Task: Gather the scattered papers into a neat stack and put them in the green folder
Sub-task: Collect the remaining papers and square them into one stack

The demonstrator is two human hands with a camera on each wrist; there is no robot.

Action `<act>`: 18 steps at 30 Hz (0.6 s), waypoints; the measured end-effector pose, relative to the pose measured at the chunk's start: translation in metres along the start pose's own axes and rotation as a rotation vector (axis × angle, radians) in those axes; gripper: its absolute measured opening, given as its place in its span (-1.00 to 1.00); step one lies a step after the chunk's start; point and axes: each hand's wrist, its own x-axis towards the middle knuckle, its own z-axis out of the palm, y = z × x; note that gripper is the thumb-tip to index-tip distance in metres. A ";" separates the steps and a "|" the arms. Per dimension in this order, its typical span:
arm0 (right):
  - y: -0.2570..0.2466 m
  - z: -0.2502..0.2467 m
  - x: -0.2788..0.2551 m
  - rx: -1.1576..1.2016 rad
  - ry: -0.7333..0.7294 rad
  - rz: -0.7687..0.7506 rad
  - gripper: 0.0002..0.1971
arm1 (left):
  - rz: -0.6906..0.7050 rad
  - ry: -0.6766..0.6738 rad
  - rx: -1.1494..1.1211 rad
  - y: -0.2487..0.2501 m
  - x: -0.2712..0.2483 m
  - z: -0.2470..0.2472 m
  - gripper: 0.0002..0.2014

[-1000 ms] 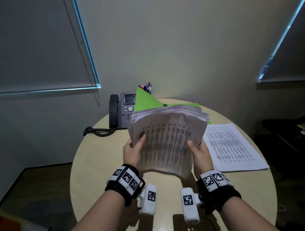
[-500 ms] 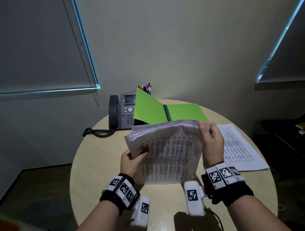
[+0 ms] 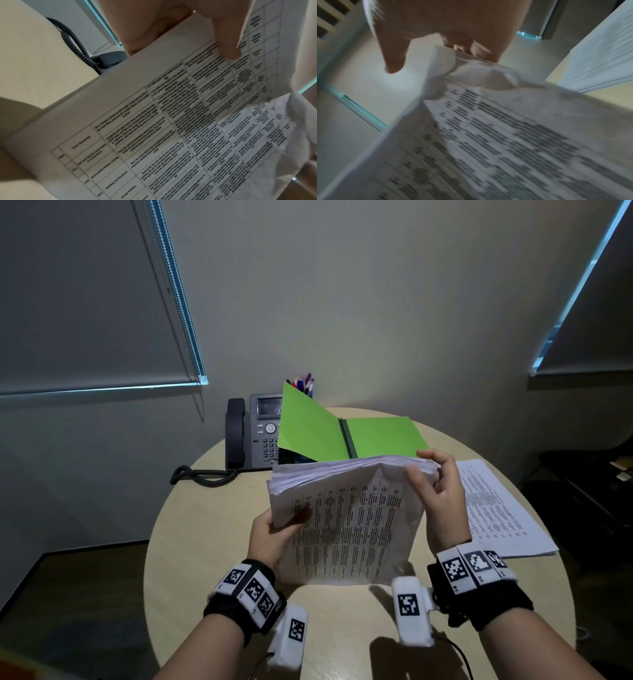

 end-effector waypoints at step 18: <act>0.078 -0.001 -0.025 -0.111 -0.030 0.561 -0.80 | -0.152 0.021 -0.044 -0.001 0.002 -0.001 -0.79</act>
